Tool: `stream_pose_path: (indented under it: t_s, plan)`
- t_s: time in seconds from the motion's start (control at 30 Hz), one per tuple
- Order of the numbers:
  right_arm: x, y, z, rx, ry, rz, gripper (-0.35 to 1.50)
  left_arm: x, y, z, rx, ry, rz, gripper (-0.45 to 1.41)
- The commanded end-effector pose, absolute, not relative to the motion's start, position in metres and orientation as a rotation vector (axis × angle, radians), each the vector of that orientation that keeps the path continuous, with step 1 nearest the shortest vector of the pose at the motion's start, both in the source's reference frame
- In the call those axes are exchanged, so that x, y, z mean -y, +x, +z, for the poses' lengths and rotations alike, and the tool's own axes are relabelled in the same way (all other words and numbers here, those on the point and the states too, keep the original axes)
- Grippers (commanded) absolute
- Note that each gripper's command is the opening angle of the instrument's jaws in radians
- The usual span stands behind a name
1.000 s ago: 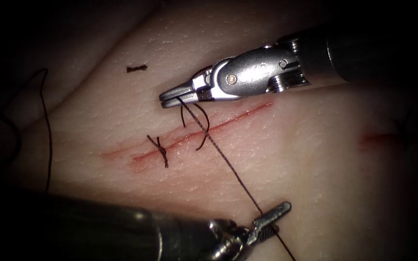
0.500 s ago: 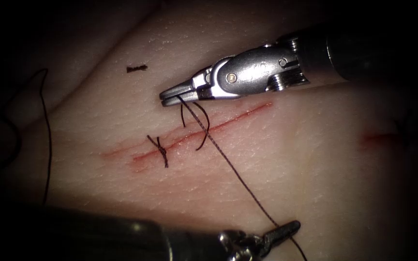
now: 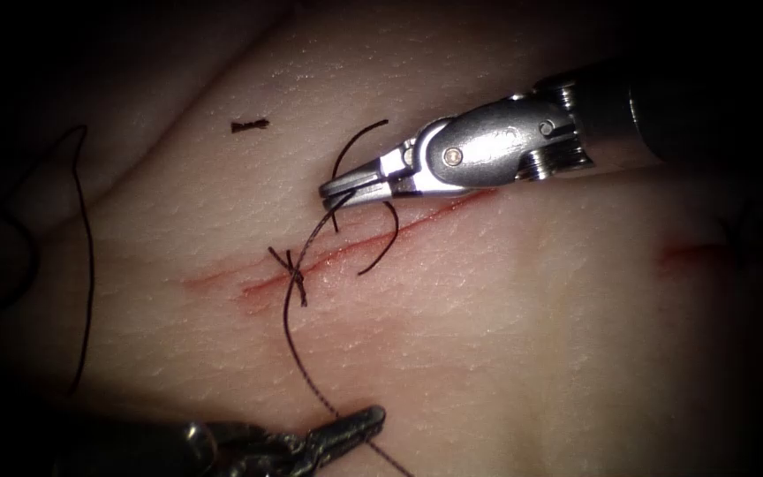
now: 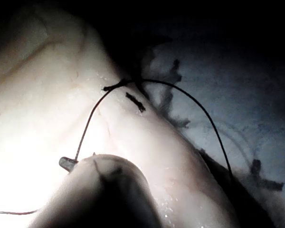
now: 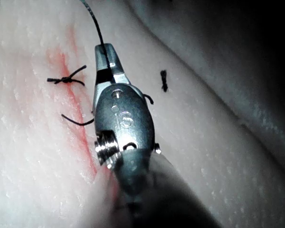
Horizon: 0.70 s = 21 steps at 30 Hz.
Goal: Wound Closure
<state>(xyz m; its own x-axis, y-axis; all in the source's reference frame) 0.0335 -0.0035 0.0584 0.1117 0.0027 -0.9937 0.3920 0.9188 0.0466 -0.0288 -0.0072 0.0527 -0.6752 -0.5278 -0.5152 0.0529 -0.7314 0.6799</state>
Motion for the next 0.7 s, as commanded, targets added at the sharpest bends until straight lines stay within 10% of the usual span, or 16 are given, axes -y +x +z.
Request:
stream_pose_path:
  t_s: [0.03,0.23,0.43,0.7]
  plan:
    - [0.0041,0.0341,0.0587,-1.439,0.34,-0.29,-0.35,0.0081,-0.0288,0.0529,0.923,1.032,-2.434,-0.45]
    - [0.0053,0.0338,0.0576,-1.429,0.382,-0.255,-0.23,0.0099,-0.0258,0.0513,0.927,1.013,-2.458,-0.45]
    - [0.0064,0.0336,0.0567,-1.305,0.303,-0.078,1.41,0.0103,-0.0238,0.0507,0.941,0.992,-2.475,-0.45]
    - [0.0069,0.0305,0.0555,-1.278,0.335,-0.046,1.48,0.0109,-0.022,0.0503,0.942,0.97,-2.487,-0.45]
